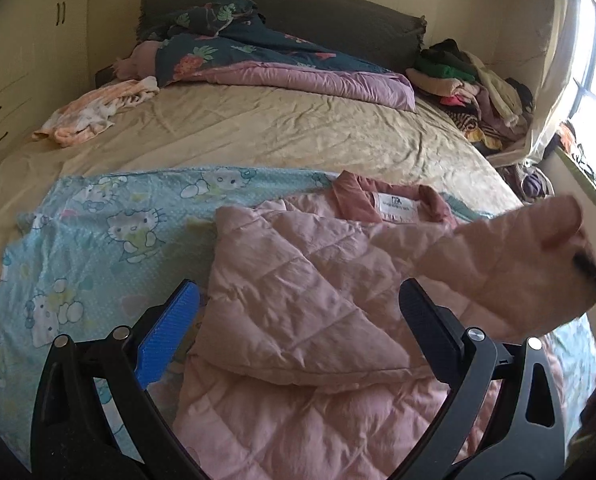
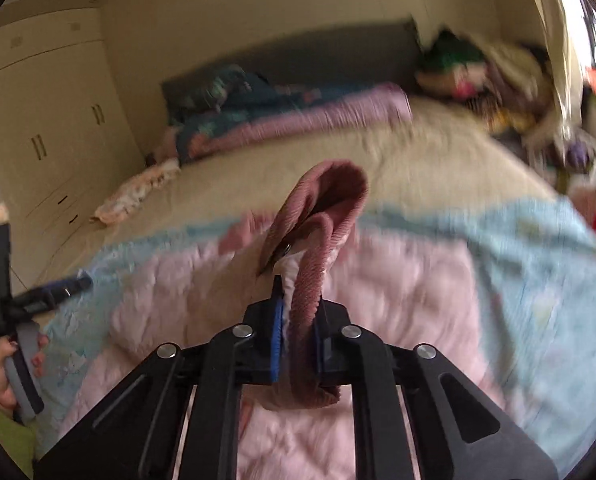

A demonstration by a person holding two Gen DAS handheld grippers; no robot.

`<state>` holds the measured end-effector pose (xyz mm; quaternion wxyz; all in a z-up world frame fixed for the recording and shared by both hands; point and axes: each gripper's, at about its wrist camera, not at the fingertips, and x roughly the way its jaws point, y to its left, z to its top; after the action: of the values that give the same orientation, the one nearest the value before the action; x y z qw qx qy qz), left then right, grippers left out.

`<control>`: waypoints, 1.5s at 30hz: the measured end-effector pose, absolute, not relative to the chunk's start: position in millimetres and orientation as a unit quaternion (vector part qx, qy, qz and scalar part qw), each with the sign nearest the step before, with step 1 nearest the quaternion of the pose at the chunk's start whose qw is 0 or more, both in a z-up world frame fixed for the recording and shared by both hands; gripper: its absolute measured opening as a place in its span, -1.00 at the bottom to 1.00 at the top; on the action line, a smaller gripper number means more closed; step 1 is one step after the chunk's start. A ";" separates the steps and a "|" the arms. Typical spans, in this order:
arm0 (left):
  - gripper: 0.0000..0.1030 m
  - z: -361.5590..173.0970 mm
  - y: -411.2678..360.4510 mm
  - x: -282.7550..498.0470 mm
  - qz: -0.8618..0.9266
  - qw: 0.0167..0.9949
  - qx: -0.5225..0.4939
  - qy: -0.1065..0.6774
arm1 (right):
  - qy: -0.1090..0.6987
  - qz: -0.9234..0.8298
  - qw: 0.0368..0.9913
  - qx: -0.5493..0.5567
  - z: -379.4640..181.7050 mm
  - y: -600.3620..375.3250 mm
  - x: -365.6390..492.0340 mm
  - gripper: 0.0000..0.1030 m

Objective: Fold large clothes

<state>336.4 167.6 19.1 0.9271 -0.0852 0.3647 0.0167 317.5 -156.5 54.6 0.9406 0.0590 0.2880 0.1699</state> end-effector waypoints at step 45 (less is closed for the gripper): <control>0.84 -93.2 126.3 396.2 -0.011 0.880 -0.082 0.467 | 0.377 0.155 0.912 -0.056 -16.8 -99.8 358.8 0.35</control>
<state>396.2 126.3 -93.2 0.8803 -0.0819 0.4672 -0.0113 358.8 -99.8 -16.8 0.9115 -0.0557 0.3769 0.1547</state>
